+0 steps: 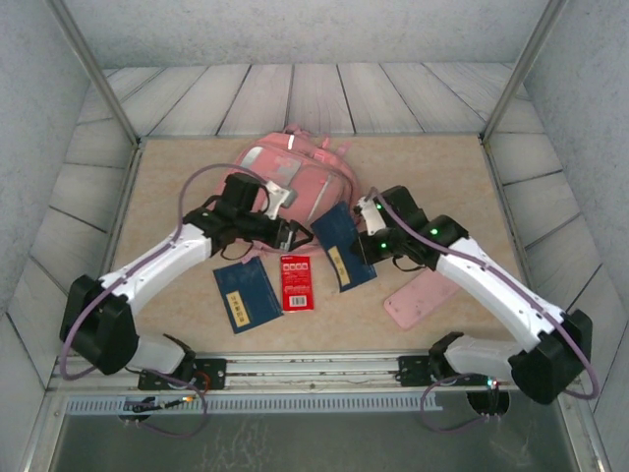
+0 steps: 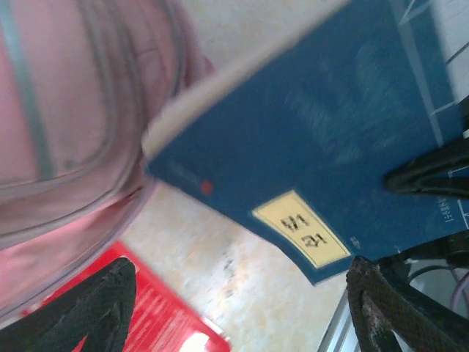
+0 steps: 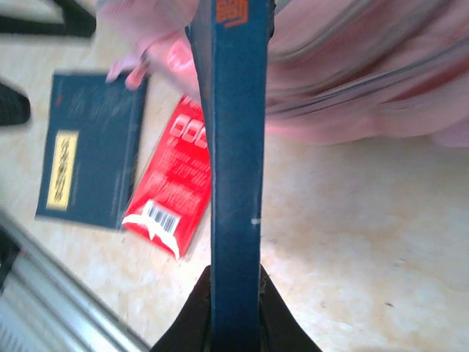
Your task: Pack the student bag
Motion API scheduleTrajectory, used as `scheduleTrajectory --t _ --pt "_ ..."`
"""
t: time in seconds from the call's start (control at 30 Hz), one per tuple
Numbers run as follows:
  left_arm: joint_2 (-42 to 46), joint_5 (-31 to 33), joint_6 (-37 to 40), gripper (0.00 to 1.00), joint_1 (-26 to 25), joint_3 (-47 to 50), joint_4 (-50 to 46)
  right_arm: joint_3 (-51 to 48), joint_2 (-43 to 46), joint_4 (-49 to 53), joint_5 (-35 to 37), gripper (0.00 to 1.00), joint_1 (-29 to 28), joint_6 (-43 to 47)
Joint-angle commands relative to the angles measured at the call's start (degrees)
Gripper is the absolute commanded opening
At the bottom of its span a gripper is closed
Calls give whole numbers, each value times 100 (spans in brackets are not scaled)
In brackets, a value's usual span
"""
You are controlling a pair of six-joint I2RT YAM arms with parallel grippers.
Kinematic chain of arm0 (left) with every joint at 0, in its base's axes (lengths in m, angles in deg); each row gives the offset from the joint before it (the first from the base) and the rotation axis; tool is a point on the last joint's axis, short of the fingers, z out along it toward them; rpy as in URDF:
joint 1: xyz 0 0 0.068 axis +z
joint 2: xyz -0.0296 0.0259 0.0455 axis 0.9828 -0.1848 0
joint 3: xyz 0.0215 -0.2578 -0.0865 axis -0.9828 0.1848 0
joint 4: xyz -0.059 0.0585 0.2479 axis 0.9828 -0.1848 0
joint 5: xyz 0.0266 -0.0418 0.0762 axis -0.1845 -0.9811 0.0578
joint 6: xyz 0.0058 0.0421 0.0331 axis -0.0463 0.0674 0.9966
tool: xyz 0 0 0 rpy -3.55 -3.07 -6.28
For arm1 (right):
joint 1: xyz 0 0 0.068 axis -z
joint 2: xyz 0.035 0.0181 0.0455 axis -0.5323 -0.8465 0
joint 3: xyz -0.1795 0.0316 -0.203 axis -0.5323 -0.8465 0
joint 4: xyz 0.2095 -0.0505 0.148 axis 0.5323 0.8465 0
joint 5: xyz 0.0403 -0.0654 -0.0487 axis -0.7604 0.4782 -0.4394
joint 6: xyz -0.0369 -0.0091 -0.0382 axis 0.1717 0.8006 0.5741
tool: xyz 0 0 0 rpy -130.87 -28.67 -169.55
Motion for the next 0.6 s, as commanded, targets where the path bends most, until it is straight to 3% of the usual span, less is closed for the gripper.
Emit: scheduleTrajectory --t 0.0,0.23,0.4,0.57 --pt "268 121 1231 78 86 -247 -1369 -33 -94 -376 -1371 0 5 913" --pt "699 -138 2318 79 194 -188 -1459 144 -536 -514 -2669 0 0 1612" --pt "552 -401 2729 80 294 -460 -1421 98 -790 -600 -3046 0 -1 1808" --pt "144 -383 3405 80 360 -1023 -2074 96 -724 -526 -3436 0 -4 2262"
